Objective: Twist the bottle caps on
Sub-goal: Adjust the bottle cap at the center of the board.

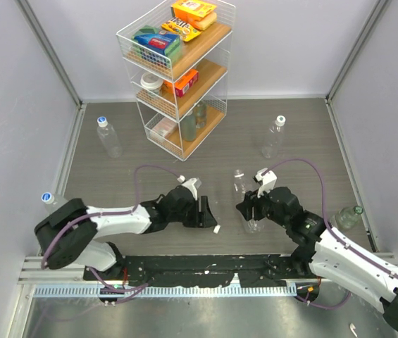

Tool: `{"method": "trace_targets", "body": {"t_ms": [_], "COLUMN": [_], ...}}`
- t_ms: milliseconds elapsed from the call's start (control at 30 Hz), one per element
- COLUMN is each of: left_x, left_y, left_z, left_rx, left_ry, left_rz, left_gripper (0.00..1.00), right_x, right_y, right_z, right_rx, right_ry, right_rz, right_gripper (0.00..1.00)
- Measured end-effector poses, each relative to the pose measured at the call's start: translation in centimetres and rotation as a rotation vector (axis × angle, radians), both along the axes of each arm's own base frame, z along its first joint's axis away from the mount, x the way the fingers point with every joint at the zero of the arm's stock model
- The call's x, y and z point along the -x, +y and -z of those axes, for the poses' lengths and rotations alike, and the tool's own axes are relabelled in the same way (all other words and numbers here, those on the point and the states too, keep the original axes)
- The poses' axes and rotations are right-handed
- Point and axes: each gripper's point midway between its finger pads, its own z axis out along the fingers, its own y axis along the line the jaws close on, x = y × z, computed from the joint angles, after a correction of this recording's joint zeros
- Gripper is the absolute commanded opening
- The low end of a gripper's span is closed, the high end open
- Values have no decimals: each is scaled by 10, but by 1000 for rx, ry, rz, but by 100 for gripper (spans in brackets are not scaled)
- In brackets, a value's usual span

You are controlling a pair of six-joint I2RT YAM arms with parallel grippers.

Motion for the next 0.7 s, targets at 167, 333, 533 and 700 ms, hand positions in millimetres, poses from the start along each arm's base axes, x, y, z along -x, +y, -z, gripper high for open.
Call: {"method": "trace_targets", "body": {"t_ms": [167, 333, 533, 700], "left_x": [-10, -8, -6, -7], "left_y": [16, 13, -3, 8], "left_z": [-26, -34, -20, -8], "left_rx": [-29, -76, -252, -432], "left_ry": [-90, -143, -175, -216], "left_rz": [-45, 0, 56, 49], "left_gripper": [75, 100, 100, 100], "right_x": [0, -1, 0, 0], "right_y": [3, 4, 4, 4], "right_z": [-2, -10, -20, -27], "right_rx": [-15, -38, -67, -86], "right_ry": [1, -22, -52, -75], "right_rz": [-7, -7, -6, -7], "right_gripper": [26, 26, 26, 27]}}
